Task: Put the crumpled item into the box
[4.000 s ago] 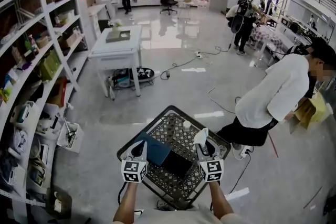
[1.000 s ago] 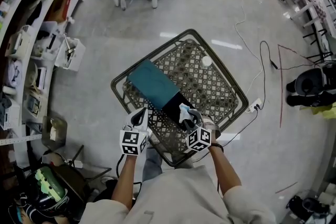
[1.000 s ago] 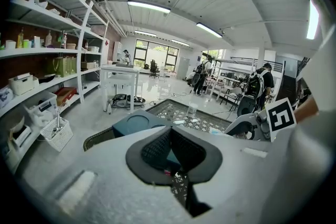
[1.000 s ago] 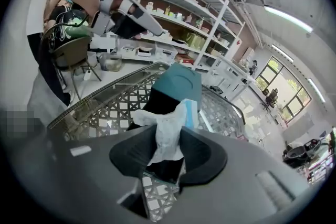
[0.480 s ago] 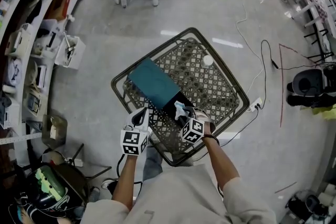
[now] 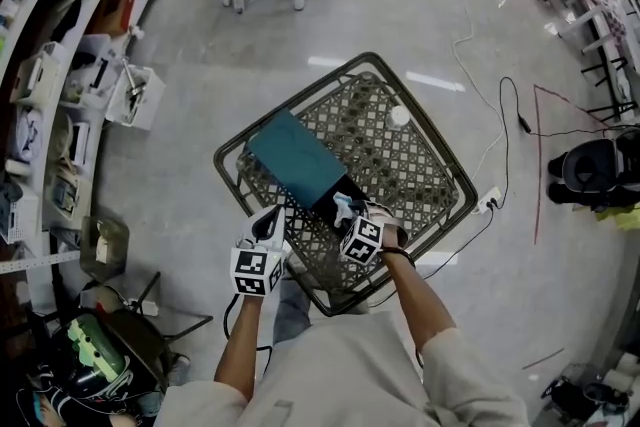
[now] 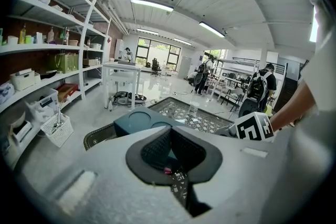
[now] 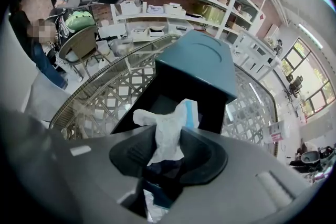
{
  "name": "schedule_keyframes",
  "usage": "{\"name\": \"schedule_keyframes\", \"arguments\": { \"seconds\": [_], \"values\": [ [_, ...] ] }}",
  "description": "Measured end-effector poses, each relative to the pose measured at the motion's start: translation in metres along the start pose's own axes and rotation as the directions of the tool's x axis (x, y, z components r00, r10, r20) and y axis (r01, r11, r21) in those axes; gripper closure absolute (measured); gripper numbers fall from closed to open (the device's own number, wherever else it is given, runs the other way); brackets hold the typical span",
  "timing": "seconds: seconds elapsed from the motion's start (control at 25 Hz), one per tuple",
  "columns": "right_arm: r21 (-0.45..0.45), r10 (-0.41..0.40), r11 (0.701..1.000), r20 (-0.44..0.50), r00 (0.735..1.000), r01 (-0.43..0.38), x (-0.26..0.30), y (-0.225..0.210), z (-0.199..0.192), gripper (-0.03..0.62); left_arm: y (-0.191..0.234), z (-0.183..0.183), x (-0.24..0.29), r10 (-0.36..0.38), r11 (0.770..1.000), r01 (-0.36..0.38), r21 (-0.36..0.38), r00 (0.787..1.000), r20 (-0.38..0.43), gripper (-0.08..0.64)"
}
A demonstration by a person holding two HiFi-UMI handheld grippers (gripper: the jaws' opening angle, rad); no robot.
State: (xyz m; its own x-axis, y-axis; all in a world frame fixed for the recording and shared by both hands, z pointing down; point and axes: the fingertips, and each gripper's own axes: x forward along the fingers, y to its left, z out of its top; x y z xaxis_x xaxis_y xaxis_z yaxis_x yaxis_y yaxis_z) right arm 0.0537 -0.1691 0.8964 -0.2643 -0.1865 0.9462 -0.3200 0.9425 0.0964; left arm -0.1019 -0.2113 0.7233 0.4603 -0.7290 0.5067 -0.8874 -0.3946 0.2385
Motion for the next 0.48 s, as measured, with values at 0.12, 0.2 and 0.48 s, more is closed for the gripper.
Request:
{"name": "schedule_keyframes", "arguments": {
  "seconds": [0.12, 0.2, 0.48],
  "values": [
    [-0.009, 0.012, 1.0, -0.023, 1.0, -0.012, 0.003, 0.0, 0.001, 0.453, 0.003, -0.001, -0.001, 0.003, 1.0, -0.003, -0.005, 1.0, 0.0, 0.554],
    [-0.008, 0.008, 1.0, -0.03, 1.0, -0.009, 0.006, -0.001, 0.001, 0.451, 0.004, -0.001, -0.002, 0.005, 1.0, -0.005, -0.006, 1.0, 0.0, 0.554],
    [-0.009, 0.02, 1.0, -0.064, 0.998, -0.02, 0.013, 0.0, -0.003, 0.441, 0.005, -0.002, -0.004, 0.003, 1.0, -0.003, -0.01, 1.0, -0.001, 0.554]
  ]
}}
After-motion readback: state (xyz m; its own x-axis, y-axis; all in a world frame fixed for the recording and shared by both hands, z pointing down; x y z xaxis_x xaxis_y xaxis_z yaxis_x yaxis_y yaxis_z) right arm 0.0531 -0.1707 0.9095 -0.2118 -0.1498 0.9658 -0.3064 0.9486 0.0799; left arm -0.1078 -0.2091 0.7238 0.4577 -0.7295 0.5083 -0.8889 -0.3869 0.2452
